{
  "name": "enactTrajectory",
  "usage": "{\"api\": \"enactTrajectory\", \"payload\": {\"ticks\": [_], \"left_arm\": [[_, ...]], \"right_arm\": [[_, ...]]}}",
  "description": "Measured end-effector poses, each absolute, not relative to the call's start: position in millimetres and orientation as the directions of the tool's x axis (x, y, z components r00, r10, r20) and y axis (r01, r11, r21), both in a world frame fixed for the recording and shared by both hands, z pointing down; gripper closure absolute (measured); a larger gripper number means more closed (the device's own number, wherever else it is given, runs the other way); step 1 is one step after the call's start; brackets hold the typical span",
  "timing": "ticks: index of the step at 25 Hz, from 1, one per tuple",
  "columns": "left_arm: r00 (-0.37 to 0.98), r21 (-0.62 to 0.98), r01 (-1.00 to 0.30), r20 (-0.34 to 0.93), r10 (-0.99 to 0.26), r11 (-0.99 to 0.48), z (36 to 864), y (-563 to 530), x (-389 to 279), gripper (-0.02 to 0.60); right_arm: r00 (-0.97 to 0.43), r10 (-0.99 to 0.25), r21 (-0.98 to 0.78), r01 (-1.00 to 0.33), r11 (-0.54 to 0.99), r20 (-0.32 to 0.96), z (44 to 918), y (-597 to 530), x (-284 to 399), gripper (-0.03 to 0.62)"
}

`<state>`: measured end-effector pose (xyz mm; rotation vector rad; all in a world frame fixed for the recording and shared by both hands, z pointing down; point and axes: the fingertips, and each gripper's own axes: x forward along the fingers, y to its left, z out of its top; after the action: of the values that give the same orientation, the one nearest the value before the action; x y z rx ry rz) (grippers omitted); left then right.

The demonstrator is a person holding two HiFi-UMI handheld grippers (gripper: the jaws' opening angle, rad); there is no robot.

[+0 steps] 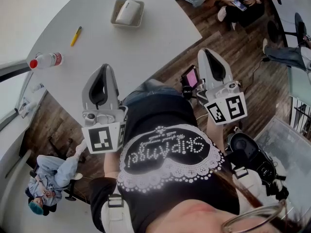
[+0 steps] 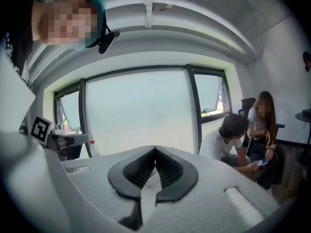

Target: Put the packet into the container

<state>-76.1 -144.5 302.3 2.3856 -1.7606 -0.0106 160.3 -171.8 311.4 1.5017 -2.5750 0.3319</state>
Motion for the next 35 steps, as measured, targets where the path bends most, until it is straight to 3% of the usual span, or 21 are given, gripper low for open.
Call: {"api": "enactTrajectory", "payload": {"ticks": [35], "left_arm": [[0.298, 0.166, -0.946, 0.098, -0.95, -0.279, 303.2, -148.8, -80.0, 0.577]], "right_arm": [[-0.53, -0.811, -0.114, -0.847, 0.519, 0.247, 312.9, -169.4, 151.5, 0.592]]}}
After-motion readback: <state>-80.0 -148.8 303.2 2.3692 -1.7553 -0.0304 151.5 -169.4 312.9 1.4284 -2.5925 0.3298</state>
